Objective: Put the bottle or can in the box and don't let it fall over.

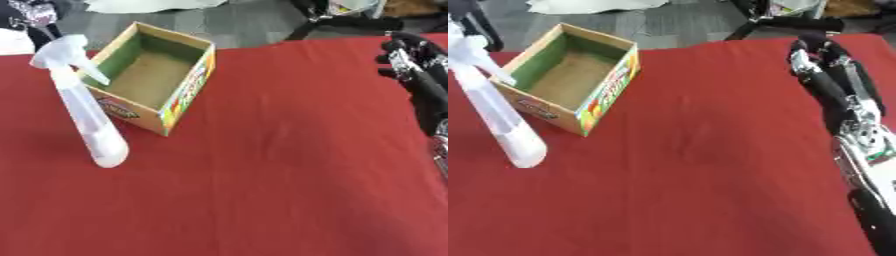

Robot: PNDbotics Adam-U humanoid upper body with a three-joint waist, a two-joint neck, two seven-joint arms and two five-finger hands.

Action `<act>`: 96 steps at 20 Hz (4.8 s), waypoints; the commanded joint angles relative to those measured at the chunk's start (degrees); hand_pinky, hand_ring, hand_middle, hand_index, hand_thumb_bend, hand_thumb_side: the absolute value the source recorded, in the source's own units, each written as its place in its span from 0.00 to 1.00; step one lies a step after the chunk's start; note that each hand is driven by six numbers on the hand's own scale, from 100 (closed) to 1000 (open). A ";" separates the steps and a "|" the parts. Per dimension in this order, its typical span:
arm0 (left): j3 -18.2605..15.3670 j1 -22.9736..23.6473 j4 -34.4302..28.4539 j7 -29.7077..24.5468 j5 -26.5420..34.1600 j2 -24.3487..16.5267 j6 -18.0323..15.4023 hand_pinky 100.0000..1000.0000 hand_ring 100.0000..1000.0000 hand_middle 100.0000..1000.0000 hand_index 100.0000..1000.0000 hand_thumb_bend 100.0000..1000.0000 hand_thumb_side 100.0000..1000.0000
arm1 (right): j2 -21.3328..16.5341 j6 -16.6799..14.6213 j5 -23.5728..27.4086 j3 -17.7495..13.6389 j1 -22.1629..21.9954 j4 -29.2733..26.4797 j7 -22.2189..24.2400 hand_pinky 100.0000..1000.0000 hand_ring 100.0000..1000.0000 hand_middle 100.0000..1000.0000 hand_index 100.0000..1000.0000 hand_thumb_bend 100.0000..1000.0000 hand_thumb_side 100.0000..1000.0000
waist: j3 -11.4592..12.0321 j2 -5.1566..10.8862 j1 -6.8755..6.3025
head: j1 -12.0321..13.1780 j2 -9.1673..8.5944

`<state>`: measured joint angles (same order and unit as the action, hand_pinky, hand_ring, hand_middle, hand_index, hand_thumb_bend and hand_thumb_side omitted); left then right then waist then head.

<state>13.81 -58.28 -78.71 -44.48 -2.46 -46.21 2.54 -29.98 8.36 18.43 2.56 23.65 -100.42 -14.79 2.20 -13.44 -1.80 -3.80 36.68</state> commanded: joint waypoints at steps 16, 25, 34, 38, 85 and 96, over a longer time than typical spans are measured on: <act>-0.91 2.31 -3.45 -7.42 0.76 -4.96 -1.29 0.83 0.85 0.84 0.84 0.25 0.59 | -1.02 -0.27 0.37 -0.39 0.64 -0.43 0.25 0.78 0.76 0.74 0.82 0.00 0.39 | 0.48 1.34 0.36 | -0.64 -0.21; 0.50 2.41 -2.94 -7.48 -0.66 -4.27 -1.14 0.83 0.85 0.83 0.83 0.28 0.54 | -0.96 -0.27 0.39 -0.35 0.75 -0.57 0.38 0.79 0.76 0.74 0.82 0.00 0.40 | 0.31 1.32 0.44 | -0.77 -0.36; 0.56 1.62 -1.76 -6.11 -3.84 -2.99 -1.11 0.79 0.78 0.78 0.80 0.29 0.47 | -0.90 -0.20 0.48 -0.27 0.54 -0.57 0.45 0.79 0.76 0.74 0.82 0.00 0.40 | 0.02 1.01 0.44 | -0.88 -0.38; 0.35 1.43 -1.82 -4.83 -4.12 -2.91 -0.97 0.75 0.73 0.74 0.78 0.25 0.44 | -0.92 -0.14 0.45 -0.22 0.47 -0.53 0.54 0.79 0.76 0.74 0.82 0.00 0.40 | -0.03 0.94 0.49 | -0.86 -0.27; -0.72 0.44 -4.04 0.67 -3.79 -2.39 0.41 0.41 0.37 0.45 0.48 0.02 0.00 | -0.88 0.15 0.36 -0.11 0.04 -0.32 1.17 0.79 0.77 0.74 0.83 0.00 0.43 | 0.25 1.63 0.60 | -1.30 -0.34; -2.39 -0.50 -4.53 1.37 -2.50 -2.85 0.74 0.41 0.37 0.44 0.48 0.02 0.00 | -1.17 0.10 0.33 -0.25 -0.32 -0.27 1.01 0.79 0.77 0.74 0.83 0.00 0.43 | 0.75 2.30 0.37 | -1.78 0.16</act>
<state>12.61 -57.45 -82.33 -43.47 -5.46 -47.28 3.30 -29.97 8.59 18.49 2.86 22.79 -100.39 -13.62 2.86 -12.53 -1.38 -5.44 36.69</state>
